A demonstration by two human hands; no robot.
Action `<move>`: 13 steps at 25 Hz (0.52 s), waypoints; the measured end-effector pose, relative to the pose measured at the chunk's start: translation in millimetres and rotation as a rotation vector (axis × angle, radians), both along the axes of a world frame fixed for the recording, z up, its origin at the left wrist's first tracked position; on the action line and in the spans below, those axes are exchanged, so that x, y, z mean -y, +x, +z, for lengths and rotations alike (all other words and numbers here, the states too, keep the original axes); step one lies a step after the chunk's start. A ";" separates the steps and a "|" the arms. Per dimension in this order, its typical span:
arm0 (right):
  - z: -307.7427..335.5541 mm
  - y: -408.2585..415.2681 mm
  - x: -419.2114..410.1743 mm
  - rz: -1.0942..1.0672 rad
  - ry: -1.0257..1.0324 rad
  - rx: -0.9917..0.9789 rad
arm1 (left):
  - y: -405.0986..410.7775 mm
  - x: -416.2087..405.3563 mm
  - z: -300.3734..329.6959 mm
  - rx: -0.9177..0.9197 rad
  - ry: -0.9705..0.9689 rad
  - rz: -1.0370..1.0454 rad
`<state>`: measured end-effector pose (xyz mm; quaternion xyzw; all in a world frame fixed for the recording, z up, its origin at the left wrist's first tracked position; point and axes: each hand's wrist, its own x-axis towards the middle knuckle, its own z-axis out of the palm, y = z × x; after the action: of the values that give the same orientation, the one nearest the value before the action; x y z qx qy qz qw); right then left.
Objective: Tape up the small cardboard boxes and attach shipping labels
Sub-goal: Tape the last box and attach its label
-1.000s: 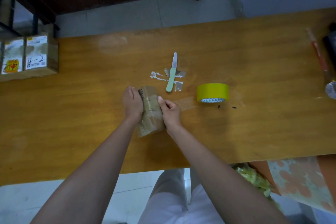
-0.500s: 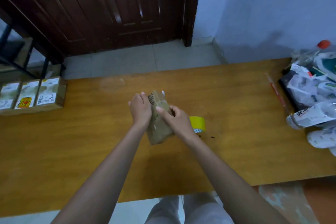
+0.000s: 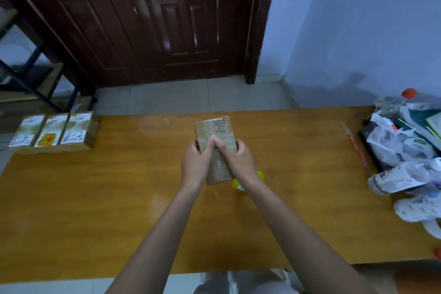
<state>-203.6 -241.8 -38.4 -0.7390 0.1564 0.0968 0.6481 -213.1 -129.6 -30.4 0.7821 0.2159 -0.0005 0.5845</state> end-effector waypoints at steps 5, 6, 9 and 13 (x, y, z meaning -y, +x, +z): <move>-0.5 -7.7 -0.2 0.031 -0.315 0.159 | -13.0 7.2 -2.0 0.172 0.349 0.056; -1.0 -9.1 -0.1 0.034 -0.359 0.197 | -13.0 7.4 -2.8 0.177 0.371 0.056; -2.3 -11.8 0.0 0.062 -0.413 0.226 | -11.2 6.0 -2.2 0.161 0.396 0.035; 3.9 -10.8 6.4 0.054 -0.212 0.095 | -7.5 0.8 -0.3 0.122 0.215 -0.031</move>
<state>-214.5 -248.2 -34.5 -0.8111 0.1149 0.0623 0.5702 -220.5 -130.3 -30.7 0.8420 0.1667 0.0612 0.5094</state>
